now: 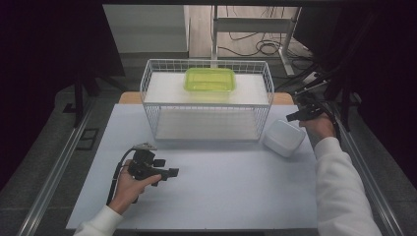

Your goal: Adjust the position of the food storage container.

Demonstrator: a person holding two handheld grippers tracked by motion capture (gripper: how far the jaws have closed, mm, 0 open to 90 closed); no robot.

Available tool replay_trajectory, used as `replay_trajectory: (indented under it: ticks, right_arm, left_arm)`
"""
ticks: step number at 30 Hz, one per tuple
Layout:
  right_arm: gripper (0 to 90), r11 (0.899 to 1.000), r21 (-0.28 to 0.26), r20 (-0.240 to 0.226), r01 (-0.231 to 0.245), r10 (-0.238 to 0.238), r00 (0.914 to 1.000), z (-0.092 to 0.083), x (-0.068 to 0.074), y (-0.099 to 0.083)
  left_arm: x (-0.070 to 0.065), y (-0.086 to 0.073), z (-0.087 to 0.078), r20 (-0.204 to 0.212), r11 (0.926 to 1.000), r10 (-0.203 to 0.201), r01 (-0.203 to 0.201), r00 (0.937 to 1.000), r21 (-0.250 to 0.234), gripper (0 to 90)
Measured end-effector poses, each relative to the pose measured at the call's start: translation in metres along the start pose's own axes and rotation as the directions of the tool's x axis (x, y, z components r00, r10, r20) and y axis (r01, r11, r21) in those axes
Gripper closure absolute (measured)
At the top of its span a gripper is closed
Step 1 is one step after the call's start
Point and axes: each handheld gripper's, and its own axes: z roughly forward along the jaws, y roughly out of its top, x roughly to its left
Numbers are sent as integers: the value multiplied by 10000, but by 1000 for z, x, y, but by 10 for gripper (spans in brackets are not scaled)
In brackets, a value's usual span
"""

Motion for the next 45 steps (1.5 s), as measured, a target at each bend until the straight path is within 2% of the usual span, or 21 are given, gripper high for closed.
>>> replay_trajectory:
  ticks: [4, 6, 10, 11, 15, 16, 17, 18, 21, 26, 29, 33, 40, 45]
  right_arm:
    - [892, 9999, 135, 392, -32, 26, 9992, 9, -14, 3]
    - [892, 9997, 72, 819, 215, -220, 9964, 18, -22, 6]
    - [892, 9988, 135, 1092, 478, -490, 9928, 26, -26, 8]
    - [892, 9983, 99, 1145, 581, -588, 9917, 30, -30, 9]
    - [893, 9974, 160, 1168, 703, -717, 9906, 34, -35, 10]
    - [893, 9968, 278, 1224, 753, -781, 9894, 38, -36, 10]
    - [893, 9968, 278, 1224, 753, -781, 9894, 38, -36, 10]
    - [893, 9954, 393, 1201, 874, -915, 9885, 40, -36, 9]
    - [893, 9902, 698, 1107, 1213, -1285, 9855, 50, -33, 9]
    - [893, 9864, 957, 791, 1336, -1413, 9868, 57, -31, 7]
    - [894, 9845, 1006, 780, 1438, -1519, 9853, 56, -31, 6]
    - [894, 9807, 1129, 468, 1596, -1657, 9851, 53, -26, 4]
    - [895, 9818, 983, 150, 1627, -1650, 9862, 51, -19, -4]
    - [895, 9786, 973, -60, 1815, -1818, 9833, 47, -10, -11]
  left_arm:
    - [0, 0, 1, -41, 10000, 18, -18, 10000, 43, 242]
    - [0, 1, 1, -36, 10000, -1, 1, 10000, 46, 243]
    - [1, 1, 1, -58, 10000, -17, 17, 10000, 32, 243]
    - [1, 1, 1, -70, 10000, -21, 21, 10000, 37, 243]
    - [2, 1, 1, -100, 10000, -14, 14, 9999, 44, 243]
    - [2, 1, 0, 168, 9999, -151, 151, 9997, -22, 243]
    - [2, 1, 0, 168, 9999, -151, 151, 9997, -22, 243]
    - [1, 2, -1, 326, 9996, -241, 245, 9992, -103, 243]
    - [2, 1, -1, 284, 9998, -208, 210, 9994, -75, 243]
    - [3, 2, -1, 296, 9998, -199, 201, 9994, -53, 243]
    - [3, 2, -1, 297, 9998, -208, 209, 9993, -40, 244]
    - [3, 2, -1, 394, 9998, -218, 220, 9990, -41, 244]
    - [4, 2, -1, 489, 9996, -282, 285, 9984, -44, 245]
    - [4, 2, -1, 598, 9994, -337, 343, 9976, -83, 245]
